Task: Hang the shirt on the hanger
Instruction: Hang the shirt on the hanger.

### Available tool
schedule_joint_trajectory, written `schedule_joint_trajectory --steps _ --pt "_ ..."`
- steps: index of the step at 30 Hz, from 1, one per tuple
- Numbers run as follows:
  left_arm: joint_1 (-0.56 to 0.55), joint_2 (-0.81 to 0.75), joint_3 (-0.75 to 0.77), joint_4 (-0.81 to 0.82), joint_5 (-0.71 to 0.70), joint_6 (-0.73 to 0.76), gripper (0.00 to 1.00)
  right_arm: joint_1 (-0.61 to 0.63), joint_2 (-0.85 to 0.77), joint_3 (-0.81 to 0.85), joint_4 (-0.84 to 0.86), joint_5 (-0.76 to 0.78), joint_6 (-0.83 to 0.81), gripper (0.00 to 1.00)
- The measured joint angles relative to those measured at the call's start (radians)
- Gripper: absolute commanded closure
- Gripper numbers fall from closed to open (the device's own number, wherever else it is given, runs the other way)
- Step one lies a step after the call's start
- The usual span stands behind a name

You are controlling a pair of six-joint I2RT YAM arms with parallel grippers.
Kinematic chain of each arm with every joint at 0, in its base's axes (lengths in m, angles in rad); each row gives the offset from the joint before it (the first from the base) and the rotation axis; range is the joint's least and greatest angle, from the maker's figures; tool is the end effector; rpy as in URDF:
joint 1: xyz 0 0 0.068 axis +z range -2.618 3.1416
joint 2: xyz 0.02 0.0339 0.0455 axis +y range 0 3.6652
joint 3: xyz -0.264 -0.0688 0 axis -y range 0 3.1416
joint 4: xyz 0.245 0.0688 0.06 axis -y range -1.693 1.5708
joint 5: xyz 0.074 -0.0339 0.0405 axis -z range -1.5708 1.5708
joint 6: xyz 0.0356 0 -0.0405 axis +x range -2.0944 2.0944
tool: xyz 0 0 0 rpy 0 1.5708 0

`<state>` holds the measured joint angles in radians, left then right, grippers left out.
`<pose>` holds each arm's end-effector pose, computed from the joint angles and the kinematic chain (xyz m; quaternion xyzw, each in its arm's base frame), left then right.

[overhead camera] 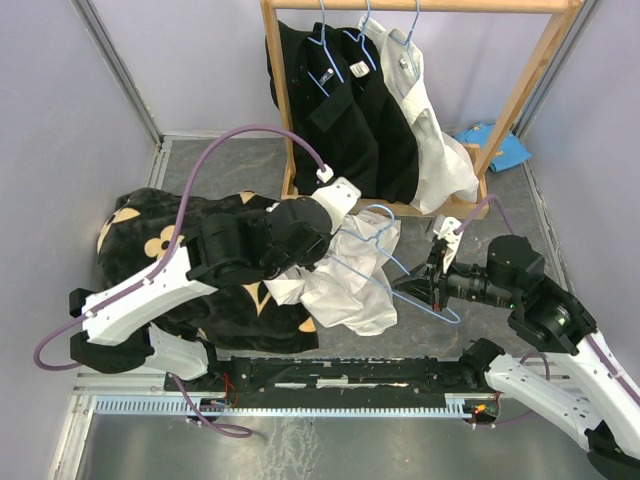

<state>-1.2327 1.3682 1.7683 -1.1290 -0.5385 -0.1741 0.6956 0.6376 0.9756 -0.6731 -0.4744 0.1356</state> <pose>0.0992 -0.2271 0.4531 0.3504 0.8143 -0.0696 0.4574 0.0809 0.0887 0.3737 -0.3498 0.7238 0.4026 0.4378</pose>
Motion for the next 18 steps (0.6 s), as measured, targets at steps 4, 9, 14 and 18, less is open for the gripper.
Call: schedule_joint_trajectory --steps 4,9,14,18 --pt "-0.009 -0.008 0.055 -0.031 0.033 -0.001 0.97 0.000 -0.028 0.001 0.005 -0.018 0.008 1.00" --pt "-0.015 -0.043 0.056 -0.053 0.080 -0.008 0.97 0.000 -0.028 -0.027 0.082 -0.069 0.051 1.00" --pt "-0.035 -0.066 0.032 -0.058 0.106 -0.027 0.97 0.000 0.003 -0.082 0.216 -0.139 0.102 1.00" --pt "-0.085 -0.063 0.026 -0.071 0.107 -0.038 0.97 0.000 0.068 -0.117 0.335 -0.198 0.133 1.00"
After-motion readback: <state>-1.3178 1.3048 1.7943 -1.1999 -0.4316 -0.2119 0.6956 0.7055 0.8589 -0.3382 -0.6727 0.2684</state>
